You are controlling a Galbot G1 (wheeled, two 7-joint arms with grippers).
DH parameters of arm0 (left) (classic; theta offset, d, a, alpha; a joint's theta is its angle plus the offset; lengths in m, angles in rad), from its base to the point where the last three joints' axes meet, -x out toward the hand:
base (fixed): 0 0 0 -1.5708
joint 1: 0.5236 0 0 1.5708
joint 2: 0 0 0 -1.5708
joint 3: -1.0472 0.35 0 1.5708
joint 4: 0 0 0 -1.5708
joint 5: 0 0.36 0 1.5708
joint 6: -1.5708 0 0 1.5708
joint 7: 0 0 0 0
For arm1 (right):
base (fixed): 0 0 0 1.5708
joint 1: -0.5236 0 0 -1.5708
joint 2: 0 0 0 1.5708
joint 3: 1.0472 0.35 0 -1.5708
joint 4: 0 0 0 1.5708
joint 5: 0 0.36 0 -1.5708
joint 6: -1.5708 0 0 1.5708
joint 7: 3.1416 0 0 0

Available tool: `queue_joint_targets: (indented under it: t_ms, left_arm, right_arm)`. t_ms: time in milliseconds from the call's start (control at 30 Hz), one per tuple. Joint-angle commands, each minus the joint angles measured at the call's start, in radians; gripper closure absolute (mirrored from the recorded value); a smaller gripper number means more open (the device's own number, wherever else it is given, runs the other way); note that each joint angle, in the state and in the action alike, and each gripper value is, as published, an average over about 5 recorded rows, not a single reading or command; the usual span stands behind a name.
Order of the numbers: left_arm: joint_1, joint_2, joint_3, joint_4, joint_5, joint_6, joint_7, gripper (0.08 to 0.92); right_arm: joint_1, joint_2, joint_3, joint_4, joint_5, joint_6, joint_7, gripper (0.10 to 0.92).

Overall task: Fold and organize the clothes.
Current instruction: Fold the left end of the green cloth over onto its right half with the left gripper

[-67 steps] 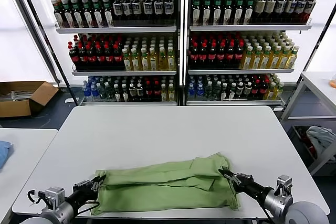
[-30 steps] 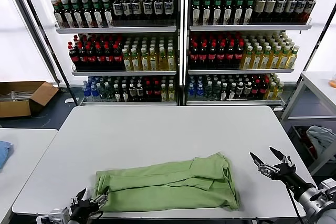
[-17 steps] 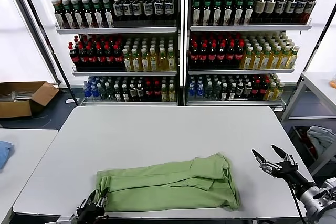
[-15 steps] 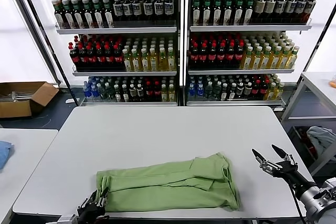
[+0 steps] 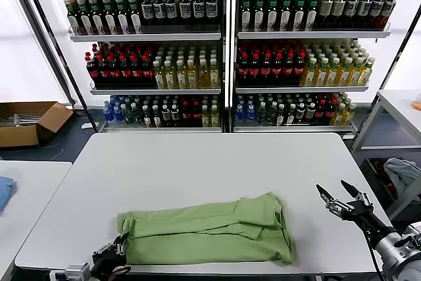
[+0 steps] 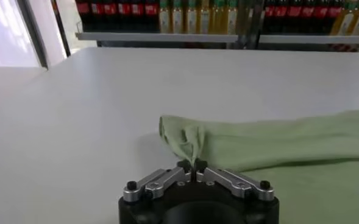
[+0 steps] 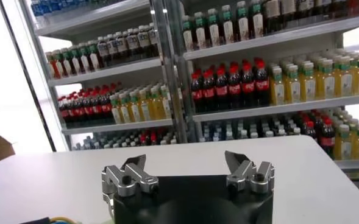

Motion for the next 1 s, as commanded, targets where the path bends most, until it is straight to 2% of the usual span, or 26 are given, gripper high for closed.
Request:
queue_joint_targets:
  t_ms: [33,367,500,667,1000]
  left_arm:
    - [-0.042,0.122,-0.207,0.035,-0.150,-0.010,0.033,0.906]
    - [-0.120,0.290,-0.480,0.303,-0.232,-0.022,0.132,0.906]
    - [-0.154,0.336,-0.516,0.336,-0.247,-0.017,0.132,0.906]
    - [-0.158,0.321,-0.498,0.235,-0.249,-0.004,0.131,0.906]
    - [-0.143,0.151,-0.306,-0.099,-0.246,0.030,0.094,0.906]
  right_arm:
    - [0.025,-0.003,-0.006,-0.004,0.014,-0.003,0.003,0.203]
    - [0.024,-0.016,-0.006,-0.009,0.022,0.000,0.005,0.203]
    - [0.025,-0.018,-0.014,-0.003,0.024,-0.002,0.010,0.203]
    - [0.028,-0.006,-0.021,0.010,0.021,-0.005,0.016,0.203]
    - [0.005,0.009,-0.001,0.030,0.011,-0.006,0.022,0.203]
